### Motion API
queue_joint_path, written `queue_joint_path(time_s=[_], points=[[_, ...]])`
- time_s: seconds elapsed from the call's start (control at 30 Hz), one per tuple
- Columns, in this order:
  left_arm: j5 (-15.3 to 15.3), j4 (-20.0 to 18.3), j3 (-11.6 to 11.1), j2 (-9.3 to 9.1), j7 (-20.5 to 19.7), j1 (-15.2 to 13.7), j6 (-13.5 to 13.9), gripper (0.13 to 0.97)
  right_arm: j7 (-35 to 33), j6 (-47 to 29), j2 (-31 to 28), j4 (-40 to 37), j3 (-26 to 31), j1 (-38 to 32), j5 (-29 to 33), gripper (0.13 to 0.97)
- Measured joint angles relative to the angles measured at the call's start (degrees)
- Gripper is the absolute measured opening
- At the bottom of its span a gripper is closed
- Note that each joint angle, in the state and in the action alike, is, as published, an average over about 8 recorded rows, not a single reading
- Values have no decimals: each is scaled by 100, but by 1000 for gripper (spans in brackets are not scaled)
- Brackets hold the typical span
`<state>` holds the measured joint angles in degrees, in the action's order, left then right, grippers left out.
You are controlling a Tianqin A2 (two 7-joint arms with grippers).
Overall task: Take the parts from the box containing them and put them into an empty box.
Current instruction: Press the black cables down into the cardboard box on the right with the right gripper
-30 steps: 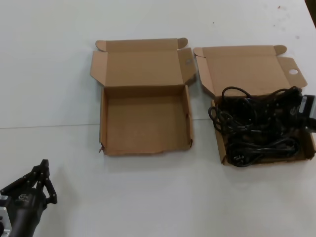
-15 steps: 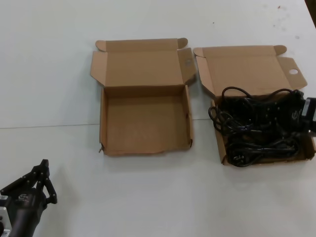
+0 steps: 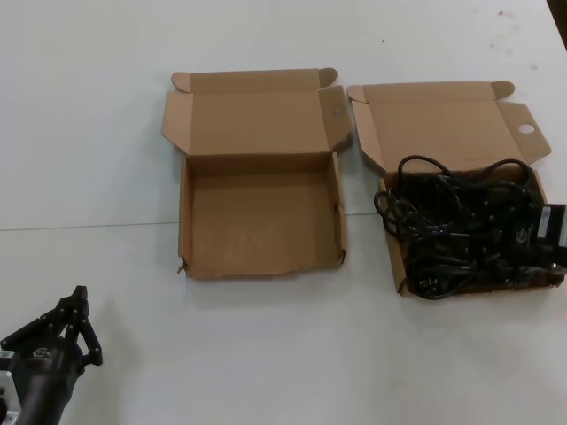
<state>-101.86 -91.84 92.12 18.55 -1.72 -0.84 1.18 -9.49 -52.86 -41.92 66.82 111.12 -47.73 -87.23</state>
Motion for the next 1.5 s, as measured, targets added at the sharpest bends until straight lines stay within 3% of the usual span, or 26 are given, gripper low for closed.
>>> queue_joint_path(time_s=[0.4, 0.67, 1.1, 1.5], points=[[0, 0, 0, 0, 0, 0, 0, 156, -206, -63, 105, -138, 25, -3, -48, 398], [0, 0, 0, 0, 0, 0, 0, 156, -384, -31, 285, -418, 38, -102, -77, 599], [0, 0, 0, 0, 0, 0, 0, 156, -462, 76, 619, -1095, -30, -355, -209, 564], [0, 0, 0, 0, 0, 0, 0, 156, -462, 93, 850, -1595, -68, -464, -318, 405]])
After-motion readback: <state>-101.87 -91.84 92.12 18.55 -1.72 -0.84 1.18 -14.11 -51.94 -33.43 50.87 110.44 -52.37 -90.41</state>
